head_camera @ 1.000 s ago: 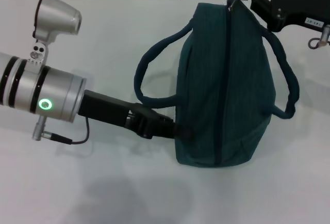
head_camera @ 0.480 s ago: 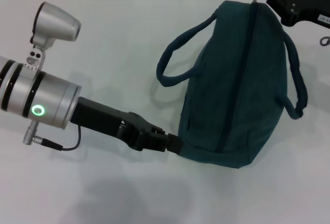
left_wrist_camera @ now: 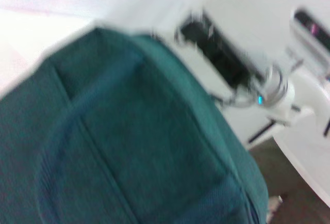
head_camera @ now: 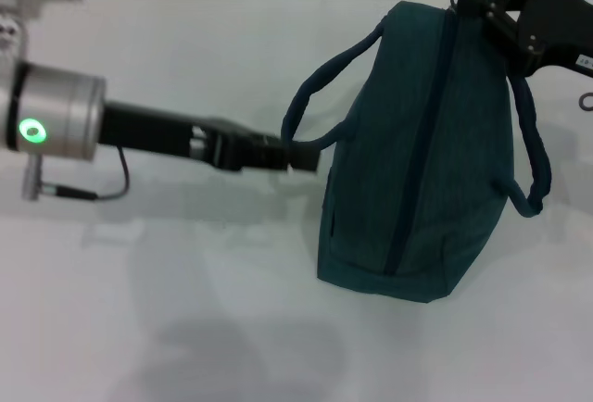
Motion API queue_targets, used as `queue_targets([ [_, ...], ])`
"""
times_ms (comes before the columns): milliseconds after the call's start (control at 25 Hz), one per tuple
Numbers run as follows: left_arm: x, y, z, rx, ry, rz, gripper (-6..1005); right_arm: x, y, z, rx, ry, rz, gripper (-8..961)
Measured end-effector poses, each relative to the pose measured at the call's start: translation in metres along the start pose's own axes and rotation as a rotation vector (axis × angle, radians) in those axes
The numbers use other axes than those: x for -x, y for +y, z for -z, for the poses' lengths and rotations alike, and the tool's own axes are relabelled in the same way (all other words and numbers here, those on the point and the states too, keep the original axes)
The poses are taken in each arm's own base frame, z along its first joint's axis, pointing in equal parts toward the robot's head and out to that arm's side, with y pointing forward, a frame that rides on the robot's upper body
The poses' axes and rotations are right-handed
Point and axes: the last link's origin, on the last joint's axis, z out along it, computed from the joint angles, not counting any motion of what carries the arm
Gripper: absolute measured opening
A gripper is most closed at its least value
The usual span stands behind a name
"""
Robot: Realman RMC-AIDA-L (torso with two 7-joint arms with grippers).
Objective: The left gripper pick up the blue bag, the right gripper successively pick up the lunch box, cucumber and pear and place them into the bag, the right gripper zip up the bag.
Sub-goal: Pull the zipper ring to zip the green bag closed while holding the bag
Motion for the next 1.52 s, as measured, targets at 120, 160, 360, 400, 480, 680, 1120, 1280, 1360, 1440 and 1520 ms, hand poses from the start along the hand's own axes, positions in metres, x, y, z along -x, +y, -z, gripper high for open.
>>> queue_targets([
  [120, -0.015, 0.002, 0.015, -0.044, 0.037, -0.029, 225, -0.003, 0.001, 0.001, -0.001, 0.004, -0.006, 7],
  [160, -0.02, 0.003, 0.019, -0.059, 0.042, -0.036, 231, -0.004, 0.002, 0.002, -0.002, 0.005, -0.008, 7],
  [360, -0.047, 0.011, 0.015, -0.061, 0.024, -0.065, 258, -0.008, 0.003, 0.007, -0.014, 0.008, -0.021, 7],
  [400, -0.055, 0.014, 0.01, -0.055, 0.009, -0.073, 263, -0.009, 0.004, 0.007, -0.016, 0.007, -0.023, 7],
  [480, -0.064, 0.017, -0.002, -0.047, -0.021, -0.079, 274, -0.009, 0.004, 0.008, -0.018, 0.007, -0.025, 7],
  [680, -0.086, 0.022, -0.031, -0.077, -0.09, -0.077, 404, -0.01, 0.005, 0.009, -0.015, 0.002, -0.014, 7],
  [1120, -0.108, 0.017, -0.062, -0.176, -0.146, -0.037, 801, -0.014, 0.01, 0.016, -0.025, -0.024, 0.022, 6],
  [1280, -0.107, 0.016, -0.068, -0.185, -0.157, -0.012, 793, -0.013, 0.012, 0.017, -0.018, -0.033, 0.032, 6],
  [1360, -0.105, 0.015, -0.072, -0.197, -0.167, -0.011, 772, -0.012, 0.012, 0.017, -0.013, -0.043, 0.032, 6],
  [1440, -0.103, 0.012, -0.076, -0.215, -0.178, -0.021, 752, -0.011, 0.012, 0.019, -0.016, -0.052, 0.032, 6],
  [1520, -0.101, 0.011, -0.077, -0.224, -0.181, -0.041, 731, -0.009, 0.011, 0.021, -0.027, -0.065, 0.034, 6],
])
